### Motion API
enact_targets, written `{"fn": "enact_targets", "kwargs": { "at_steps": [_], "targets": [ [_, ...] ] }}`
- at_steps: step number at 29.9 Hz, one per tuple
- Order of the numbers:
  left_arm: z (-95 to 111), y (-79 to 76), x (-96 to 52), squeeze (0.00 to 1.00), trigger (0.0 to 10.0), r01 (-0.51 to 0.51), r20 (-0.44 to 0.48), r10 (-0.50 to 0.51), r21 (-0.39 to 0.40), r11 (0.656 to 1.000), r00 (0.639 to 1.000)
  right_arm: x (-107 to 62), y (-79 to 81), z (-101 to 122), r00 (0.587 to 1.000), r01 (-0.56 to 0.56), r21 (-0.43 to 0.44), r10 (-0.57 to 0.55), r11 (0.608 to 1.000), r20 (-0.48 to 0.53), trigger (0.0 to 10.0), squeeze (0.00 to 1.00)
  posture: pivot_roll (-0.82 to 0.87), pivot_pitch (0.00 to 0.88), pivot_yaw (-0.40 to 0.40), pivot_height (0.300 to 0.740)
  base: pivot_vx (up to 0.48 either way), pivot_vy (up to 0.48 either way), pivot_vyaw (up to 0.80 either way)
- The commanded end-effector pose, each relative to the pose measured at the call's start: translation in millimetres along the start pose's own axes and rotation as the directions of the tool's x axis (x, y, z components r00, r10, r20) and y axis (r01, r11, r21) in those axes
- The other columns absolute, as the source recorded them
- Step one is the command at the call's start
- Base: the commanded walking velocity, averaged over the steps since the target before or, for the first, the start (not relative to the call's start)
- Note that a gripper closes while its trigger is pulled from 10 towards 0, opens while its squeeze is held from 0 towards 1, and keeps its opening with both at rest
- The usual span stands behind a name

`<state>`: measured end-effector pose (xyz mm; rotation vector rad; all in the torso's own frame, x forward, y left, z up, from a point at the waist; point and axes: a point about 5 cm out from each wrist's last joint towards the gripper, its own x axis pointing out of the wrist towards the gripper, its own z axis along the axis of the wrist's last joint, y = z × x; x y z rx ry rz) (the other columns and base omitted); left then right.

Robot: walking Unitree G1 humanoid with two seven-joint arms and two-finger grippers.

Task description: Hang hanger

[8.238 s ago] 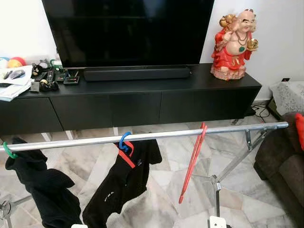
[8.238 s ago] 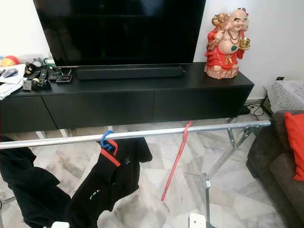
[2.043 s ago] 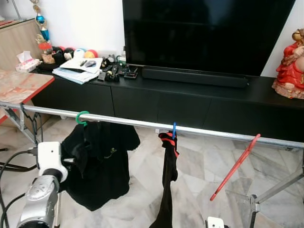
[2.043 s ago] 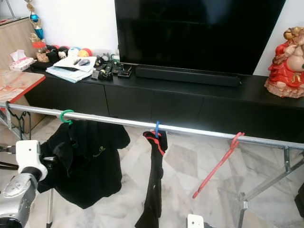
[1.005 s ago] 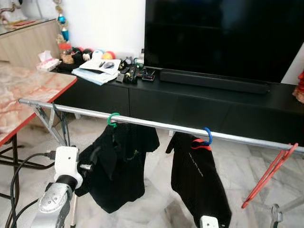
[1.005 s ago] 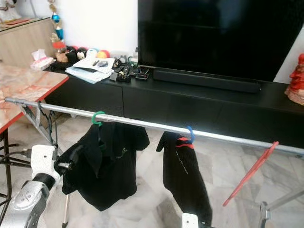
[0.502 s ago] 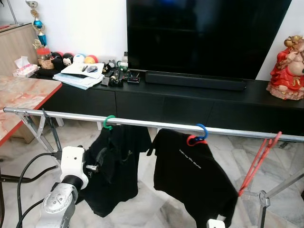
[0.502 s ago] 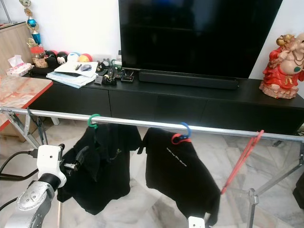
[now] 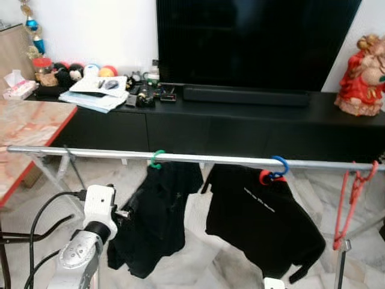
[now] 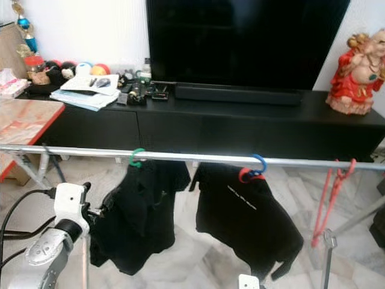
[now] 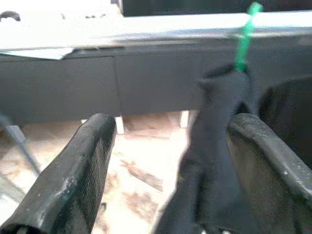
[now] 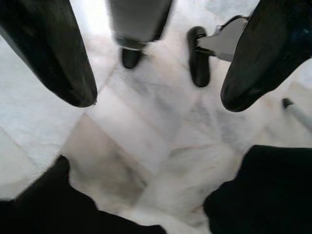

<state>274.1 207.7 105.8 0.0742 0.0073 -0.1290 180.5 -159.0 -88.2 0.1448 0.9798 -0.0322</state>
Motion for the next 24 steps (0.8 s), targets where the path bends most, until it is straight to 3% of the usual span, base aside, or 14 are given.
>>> {"fn": "enact_targets", "kwargs": {
  "at_steps": [1,15,24],
  "targets": [
    [0.9,-5.6,-0.1,0.00,10.0,0.026,0.000,-0.026,-0.014,1.000,1.000,-0.9,-6.3,-1.6,1.000,0.017,0.003,-0.017,1.000,-0.006,10.0,0.00,0.14,0.004,-0.014,0.740,0.000,0.000,0.00],
    [-2.1,-8.1,-1.2,0.00,10.0,0.065,-0.039,-0.065,-0.017,0.998,0.997,-1.0,-6.5,-1.6,1.000,0.021,0.022,-0.021,1.000,0.003,10.0,0.00,0.14,0.011,-0.014,0.740,0.000,0.000,0.00],
    [-1.8,-8.2,-1.0,0.00,10.0,0.069,-0.040,-0.070,-0.020,0.997,0.997,-0.9,-6.5,-0.2,1.000,0.021,0.024,-0.021,0.999,0.008,10.0,0.00,0.14,0.011,-0.015,0.740,0.272,0.000,0.00]
  ]
}}
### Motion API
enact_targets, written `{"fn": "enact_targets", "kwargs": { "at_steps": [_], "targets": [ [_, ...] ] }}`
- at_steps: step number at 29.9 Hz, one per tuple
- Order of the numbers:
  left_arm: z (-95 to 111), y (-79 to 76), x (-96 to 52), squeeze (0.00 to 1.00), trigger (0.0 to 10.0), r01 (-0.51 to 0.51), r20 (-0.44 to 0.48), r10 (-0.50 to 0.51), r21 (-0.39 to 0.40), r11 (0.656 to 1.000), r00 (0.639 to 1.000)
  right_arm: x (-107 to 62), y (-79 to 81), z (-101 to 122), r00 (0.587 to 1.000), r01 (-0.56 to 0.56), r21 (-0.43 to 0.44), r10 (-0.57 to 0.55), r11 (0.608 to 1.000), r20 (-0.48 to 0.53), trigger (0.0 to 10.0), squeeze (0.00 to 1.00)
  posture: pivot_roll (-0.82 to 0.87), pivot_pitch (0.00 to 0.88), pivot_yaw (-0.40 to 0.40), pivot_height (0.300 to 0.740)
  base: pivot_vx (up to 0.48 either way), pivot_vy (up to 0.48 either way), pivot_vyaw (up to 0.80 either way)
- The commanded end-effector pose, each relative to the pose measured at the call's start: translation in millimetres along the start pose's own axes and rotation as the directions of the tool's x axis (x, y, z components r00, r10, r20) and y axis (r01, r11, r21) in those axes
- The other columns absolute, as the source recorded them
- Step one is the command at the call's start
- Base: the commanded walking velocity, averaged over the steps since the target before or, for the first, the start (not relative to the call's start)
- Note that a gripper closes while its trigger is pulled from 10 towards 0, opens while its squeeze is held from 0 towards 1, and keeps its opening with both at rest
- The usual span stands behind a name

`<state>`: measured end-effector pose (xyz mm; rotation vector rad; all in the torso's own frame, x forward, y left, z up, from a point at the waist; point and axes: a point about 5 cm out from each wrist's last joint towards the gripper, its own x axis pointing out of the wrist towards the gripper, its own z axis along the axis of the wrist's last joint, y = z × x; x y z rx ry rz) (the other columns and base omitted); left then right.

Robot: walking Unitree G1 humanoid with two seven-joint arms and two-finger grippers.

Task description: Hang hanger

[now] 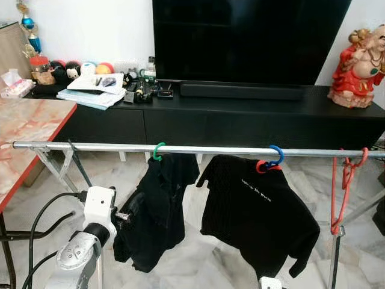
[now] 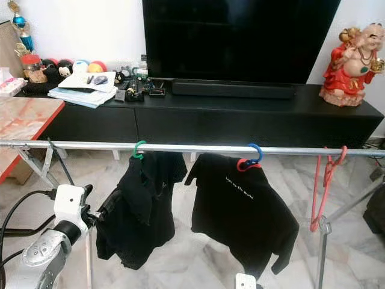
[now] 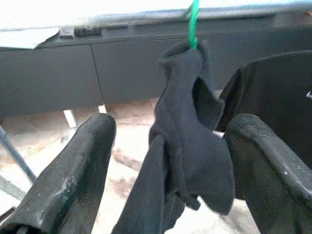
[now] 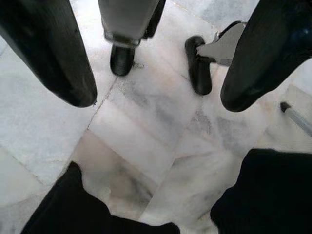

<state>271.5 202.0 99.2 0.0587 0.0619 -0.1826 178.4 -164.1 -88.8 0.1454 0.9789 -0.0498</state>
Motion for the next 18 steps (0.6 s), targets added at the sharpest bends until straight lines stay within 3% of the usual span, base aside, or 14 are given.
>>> {"fn": "enact_targets", "kwargs": {
  "at_steps": [1,13,18],
  "targets": [
    [4.4,-1.9,0.6,0.00,10.0,0.016,0.010,-0.016,0.001,1.000,1.000,0.0,-1.3,1.0,1.000,0.007,0.016,-0.007,1.000,0.007,10.0,0.00,0.14,0.012,-0.015,0.740,0.304,0.000,0.00],
    [6.5,-0.6,1.3,0.00,10.0,0.016,0.013,-0.016,0.005,1.000,1.000,0.2,-0.2,1.9,1.000,0.005,0.021,-0.005,1.000,0.009,10.0,0.00,0.15,0.018,-0.013,0.740,0.320,0.000,0.00],
    [7.8,0.3,1.5,0.00,10.0,0.023,0.012,-0.024,0.016,1.000,1.000,0.3,0.5,1.9,1.000,0.002,0.020,-0.003,1.000,0.009,10.0,0.00,0.15,0.021,-0.013,0.740,0.000,0.000,0.00]
  ]
}}
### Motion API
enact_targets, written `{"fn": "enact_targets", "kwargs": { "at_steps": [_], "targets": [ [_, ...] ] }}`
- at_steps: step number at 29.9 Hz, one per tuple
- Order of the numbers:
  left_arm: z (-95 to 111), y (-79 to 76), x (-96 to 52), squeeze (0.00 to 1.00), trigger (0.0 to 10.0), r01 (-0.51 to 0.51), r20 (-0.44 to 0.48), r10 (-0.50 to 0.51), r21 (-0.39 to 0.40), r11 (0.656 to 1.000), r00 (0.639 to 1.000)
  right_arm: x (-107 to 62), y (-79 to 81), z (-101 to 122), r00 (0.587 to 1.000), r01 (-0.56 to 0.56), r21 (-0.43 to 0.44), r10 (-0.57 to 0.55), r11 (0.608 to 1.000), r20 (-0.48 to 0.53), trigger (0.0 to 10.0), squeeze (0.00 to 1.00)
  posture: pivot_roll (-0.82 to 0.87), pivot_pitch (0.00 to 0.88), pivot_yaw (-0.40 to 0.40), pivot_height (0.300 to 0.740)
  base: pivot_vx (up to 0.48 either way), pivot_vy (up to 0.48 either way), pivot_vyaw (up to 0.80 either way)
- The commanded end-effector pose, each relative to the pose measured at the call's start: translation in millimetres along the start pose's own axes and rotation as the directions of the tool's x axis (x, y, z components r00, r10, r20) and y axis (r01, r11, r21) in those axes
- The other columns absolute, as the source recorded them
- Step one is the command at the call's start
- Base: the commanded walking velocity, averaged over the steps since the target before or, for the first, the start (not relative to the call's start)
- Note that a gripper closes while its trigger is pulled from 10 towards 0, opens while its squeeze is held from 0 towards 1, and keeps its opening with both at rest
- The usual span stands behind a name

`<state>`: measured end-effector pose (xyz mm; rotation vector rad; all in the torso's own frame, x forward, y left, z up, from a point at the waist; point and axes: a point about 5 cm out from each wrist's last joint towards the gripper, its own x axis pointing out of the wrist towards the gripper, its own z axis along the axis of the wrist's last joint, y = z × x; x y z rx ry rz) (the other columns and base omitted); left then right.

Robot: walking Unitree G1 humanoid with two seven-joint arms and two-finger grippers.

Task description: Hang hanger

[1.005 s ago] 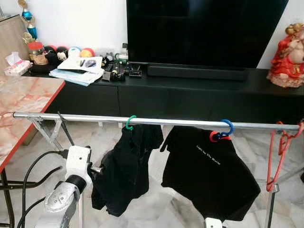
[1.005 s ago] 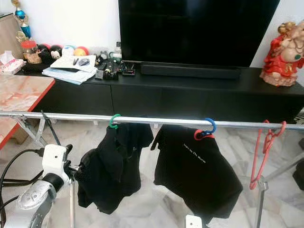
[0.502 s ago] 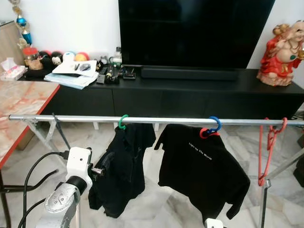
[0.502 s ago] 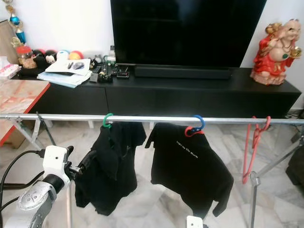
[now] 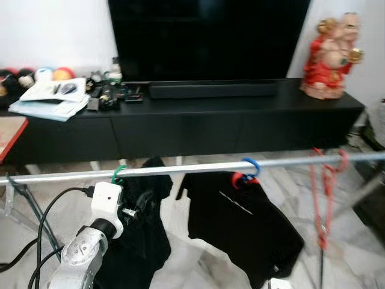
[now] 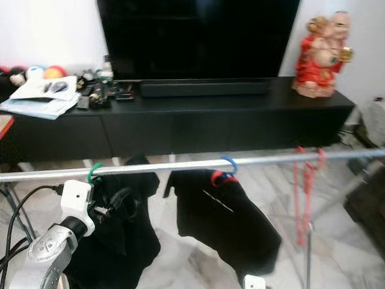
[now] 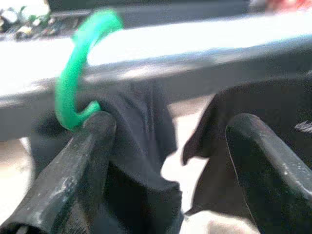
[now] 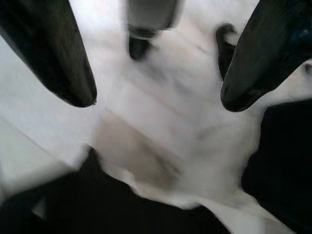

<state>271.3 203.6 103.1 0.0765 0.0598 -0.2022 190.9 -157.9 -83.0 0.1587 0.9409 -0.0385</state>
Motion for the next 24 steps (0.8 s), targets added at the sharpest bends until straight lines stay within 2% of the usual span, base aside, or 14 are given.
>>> {"fn": "enact_targets", "kwargs": {
  "at_steps": [1,5,9,12,15,16,18,21,22,24],
  "targets": [
    [4,-0.1,1.5,0.00,10.0,0.014,0.005,-0.014,-0.001,1.000,1.000,-2.6,-7.5,-11,0.999,0.021,0.014,-0.021,1.000,-0.027,10.0,0.00,0.14,0.023,-0.011,0.740,0.000,0.000,0.00],
    [3,8.0,-3.3,0.00,10.0,0.062,-0.046,-0.060,0.036,0.997,0.997,-2.5,-7.3,-11,0.999,0.021,0.015,-0.021,1.000,-0.027,10.0,0.00,0.14,0.023,-0.011,0.740,0.000,0.000,0.00],
    [7,17.8,-10.2,0.00,10.0,0.113,-0.074,-0.110,0.037,0.993,0.991,-2.5,-6.8,-11,0.999,0.020,0.014,-0.020,1.000,-0.027,10.0,0.00,0.15,0.029,-0.009,0.740,0.000,0.000,0.00],
    [7,19.4,-19.4,0.00,10.0,0.236,-0.150,-0.228,0.039,0.971,0.962,-2.5,-6.4,-11,0.999,0.019,0.011,-0.018,1.000,-0.028,10.0,0.00,0.15,0.029,-0.009,0.740,0.000,0.000,0.00],
    [9,23.2,-30.1,0.00,10.0,0.352,-0.237,-0.329,0.059,0.934,0.914,-2.3,-6.0,-10,0.999,0.018,0.009,-0.018,1.000,-0.027,10.0,0.00,0.15,0.034,-0.010,0.740,0.000,0.000,0.00],
    [9,23.2,-30.1,0.00,10.0,0.352,-0.237,-0.329,0.059,0.934,0.914,-2.3,-6.0,-10,0.999,0.018,0.009,-0.018,1.000,-0.027,10.0,0.00,0.15,0.034,-0.010,0.740,0.000,0.000,0.00],
    [14,29.8,-37.3,0.00,10.0,0.419,-0.292,-0.389,0.044,0.907,0.874,-2.3,-5.4,-10,1.000,0.017,0.011,-0.017,1.000,-0.026,10.0,0.00,0.15,0.038,-0.004,0.740,0.000,0.000,0.00],
    [18,33.6,-42.3,0.00,10.0,0.469,-0.340,-0.424,0.058,0.881,0.839,-2.3,-4.9,-11,1.000,0.018,0.013,-0.018,1.000,-0.026,10.0,0.00,0.15,0.039,0.000,0.740,0.000,0.000,0.00],
    [19,34.3,-42.9,0.00,10.0,0.475,-0.345,-0.428,0.059,0.878,0.835,-2.3,-4.8,-11,1.000,0.018,0.013,-0.018,1.000,-0.026,10.0,0.00,0.15,0.039,0.000,0.740,0.000,0.000,0.00],
    [25,39.5,-40.6,0.00,10.0,0.450,-0.340,-0.398,0.087,0.889,0.852,-2.3,-4.4,-11,1.000,0.018,0.015,-0.018,1.000,-0.026,10.0,0.00,0.15,0.040,0.002,0.740,0.000,0.000,0.00]
  ]
}}
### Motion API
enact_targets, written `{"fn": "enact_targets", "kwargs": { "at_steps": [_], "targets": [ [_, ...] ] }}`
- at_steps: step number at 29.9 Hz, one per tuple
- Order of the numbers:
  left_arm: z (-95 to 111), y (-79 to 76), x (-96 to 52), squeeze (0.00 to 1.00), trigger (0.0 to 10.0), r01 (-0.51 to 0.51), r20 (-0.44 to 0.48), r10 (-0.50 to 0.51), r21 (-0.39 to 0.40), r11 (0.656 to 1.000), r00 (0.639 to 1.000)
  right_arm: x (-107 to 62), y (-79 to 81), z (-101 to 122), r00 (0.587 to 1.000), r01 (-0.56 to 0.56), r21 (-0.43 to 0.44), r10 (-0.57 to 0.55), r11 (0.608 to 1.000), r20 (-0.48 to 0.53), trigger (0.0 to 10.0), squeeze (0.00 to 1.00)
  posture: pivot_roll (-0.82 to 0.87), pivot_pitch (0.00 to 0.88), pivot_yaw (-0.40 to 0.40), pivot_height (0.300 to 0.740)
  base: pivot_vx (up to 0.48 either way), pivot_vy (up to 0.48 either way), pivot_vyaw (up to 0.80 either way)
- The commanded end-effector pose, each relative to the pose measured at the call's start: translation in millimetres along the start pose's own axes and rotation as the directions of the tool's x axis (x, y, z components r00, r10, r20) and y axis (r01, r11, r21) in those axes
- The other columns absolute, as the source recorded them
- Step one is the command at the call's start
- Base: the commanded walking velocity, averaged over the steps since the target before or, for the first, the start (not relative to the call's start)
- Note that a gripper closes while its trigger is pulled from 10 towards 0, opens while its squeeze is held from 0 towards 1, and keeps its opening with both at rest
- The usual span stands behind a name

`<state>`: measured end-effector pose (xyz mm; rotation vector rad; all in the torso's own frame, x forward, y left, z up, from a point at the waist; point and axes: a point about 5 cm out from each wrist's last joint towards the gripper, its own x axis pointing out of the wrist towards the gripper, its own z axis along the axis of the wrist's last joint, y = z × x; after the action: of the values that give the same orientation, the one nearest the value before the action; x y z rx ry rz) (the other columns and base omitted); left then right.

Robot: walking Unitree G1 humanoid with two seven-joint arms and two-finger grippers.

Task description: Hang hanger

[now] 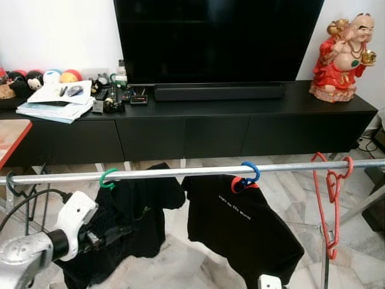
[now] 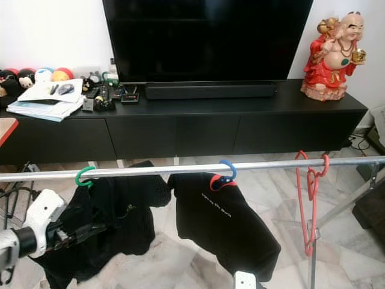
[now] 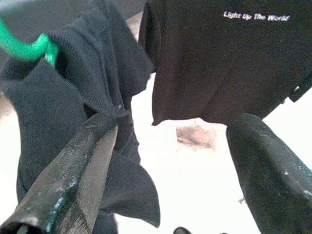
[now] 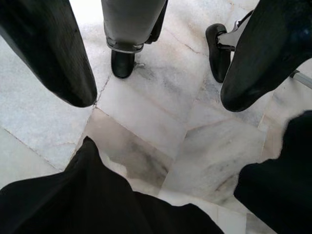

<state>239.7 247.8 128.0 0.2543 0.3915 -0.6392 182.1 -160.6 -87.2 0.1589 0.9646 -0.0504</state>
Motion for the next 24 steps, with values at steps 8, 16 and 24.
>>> {"fn": "enact_targets", "kwargs": {
  "at_steps": [8,16,24],
  "targets": [
    [17,34.2,-0.2,0.00,10.0,-0.259,0.060,0.255,0.071,0.963,0.965,-0.2,1.6,-2,1.000,0.004,0.010,-0.004,1.000,-0.005,10.0,0.00,0.15,0.034,0.009,0.740,0.000,0.000,0.00],
    [1,31.4,17.6,0.00,10.0,-0.290,0.017,0.290,0.074,0.954,0.957,0.2,2.8,-1,1.000,0.005,0.005,-0.005,1.000,-0.002,10.0,0.00,0.15,0.033,0.011,0.740,0.000,0.000,0.00],
    [-11,-17.1,33.9,0.00,10.0,0.074,-0.033,-0.075,-0.025,0.997,0.997,0.3,3.5,0,1.000,0.004,0.008,-0.004,1.000,0.000,10.0,0.00,0.15,0.039,0.011,0.740,0.000,0.000,0.00]
  ]
}}
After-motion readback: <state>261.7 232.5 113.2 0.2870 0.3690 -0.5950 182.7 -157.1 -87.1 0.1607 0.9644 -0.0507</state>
